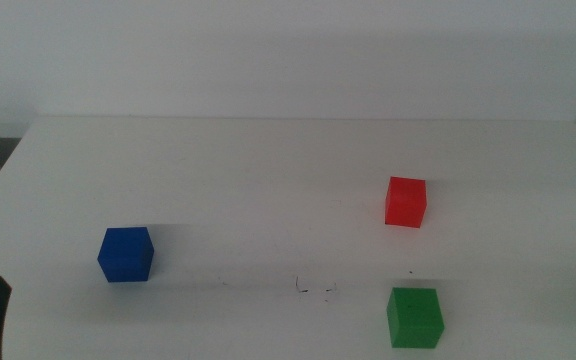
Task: Stack red cubes first, then green, then blue cubes in a specific spot.
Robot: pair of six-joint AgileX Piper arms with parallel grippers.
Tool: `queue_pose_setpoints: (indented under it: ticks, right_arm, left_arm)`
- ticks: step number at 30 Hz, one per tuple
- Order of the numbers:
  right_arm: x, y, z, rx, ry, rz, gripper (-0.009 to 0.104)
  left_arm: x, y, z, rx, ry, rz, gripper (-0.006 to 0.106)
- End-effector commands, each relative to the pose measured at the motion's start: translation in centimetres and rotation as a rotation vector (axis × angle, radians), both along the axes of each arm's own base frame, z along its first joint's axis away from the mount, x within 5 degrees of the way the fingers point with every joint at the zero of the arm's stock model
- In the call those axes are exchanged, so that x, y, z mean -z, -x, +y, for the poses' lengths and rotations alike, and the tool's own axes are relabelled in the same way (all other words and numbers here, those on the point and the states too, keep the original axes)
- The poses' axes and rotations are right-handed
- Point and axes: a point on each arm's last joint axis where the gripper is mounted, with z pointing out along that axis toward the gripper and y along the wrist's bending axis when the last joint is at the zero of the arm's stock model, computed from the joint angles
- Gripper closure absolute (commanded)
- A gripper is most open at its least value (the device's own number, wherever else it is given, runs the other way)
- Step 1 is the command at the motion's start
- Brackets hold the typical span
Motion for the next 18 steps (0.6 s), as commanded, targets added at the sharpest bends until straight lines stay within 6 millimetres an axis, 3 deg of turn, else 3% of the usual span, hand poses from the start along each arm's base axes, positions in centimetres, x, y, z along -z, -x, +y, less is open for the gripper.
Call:
queue_pose_setpoints:
  ticks: [1,5,7,10,15,18]
  right_arm:
    - [-0.2,0.0,0.0,0.002,0.013,-0.032,0.004]
    - [-0.1,0.0,0.0,-0.002,-0.050,-0.019,0.004]
    - [-1.2,0.0,0.0,-0.003,-0.063,-0.006,0.004]
    - [-4.6,-0.9,0.0,-0.001,-0.062,0.062,0.004]
    - [-10.9,-4.2,0.5,-0.024,-0.162,0.297,0.004]
    - [-13.0,-6.0,0.7,-0.034,-0.164,0.506,0.004]
  left_arm:
    - [-0.1,0.0,0.0,0.004,0.006,-0.014,0.007]
    - [-0.1,0.0,0.0,0.004,0.006,-0.014,0.007]
    - [-0.1,0.0,0.0,0.004,0.006,-0.014,0.007]
    - [-0.1,0.0,0.0,0.004,0.006,-0.014,0.007]
    - [-0.1,0.0,0.0,0.004,0.006,-0.014,0.007]
    - [-0.1,0.0,0.0,0.004,0.006,-0.014,0.007]
